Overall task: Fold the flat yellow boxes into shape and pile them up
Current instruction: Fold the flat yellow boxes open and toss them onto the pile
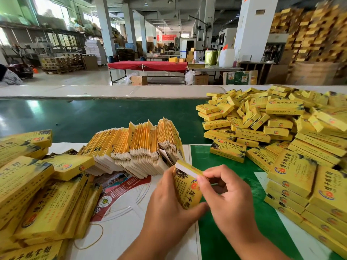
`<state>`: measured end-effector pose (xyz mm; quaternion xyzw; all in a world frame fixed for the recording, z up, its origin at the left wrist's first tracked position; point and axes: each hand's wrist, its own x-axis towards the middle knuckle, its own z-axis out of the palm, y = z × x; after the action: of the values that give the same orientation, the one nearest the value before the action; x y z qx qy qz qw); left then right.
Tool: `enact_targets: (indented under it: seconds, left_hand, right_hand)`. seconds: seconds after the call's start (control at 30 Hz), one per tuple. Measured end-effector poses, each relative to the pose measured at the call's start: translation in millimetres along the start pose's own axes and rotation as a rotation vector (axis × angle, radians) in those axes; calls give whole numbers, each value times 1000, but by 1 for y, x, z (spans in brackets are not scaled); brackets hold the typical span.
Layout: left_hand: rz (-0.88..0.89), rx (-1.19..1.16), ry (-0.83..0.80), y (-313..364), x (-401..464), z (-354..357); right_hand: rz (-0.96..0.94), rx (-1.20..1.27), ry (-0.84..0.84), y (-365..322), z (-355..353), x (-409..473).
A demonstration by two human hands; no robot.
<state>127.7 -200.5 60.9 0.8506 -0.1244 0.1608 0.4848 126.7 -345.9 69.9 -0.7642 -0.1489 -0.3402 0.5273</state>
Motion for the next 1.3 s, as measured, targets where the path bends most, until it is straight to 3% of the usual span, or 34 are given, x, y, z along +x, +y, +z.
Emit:
enact_targets:
  seconds: [0.17, 0.47, 0.77, 0.97, 1.13, 1.3]
  left_hand:
    - [71, 231, -1, -1, 1, 0]
    - [125, 329, -39, 4, 0, -3]
    - [112, 371, -62, 2, -2, -2]
    - [91, 236, -37, 3, -2, -2]
    - [66, 126, -4, 3, -1, -1]
    - [253, 26, 34, 9, 3, -10]
  right_hand:
    - [112, 45, -59, -7, 2, 3]
    - [176, 122, 23, -8, -4, 5]
    - [41, -78, -76, -6, -9, 8]
    - [-243, -293, -142, -17, -5, 6]
    - [-240, -295, -170, -10, -2, 6]
    - [-236, -226, -136, -4, -12, 12]
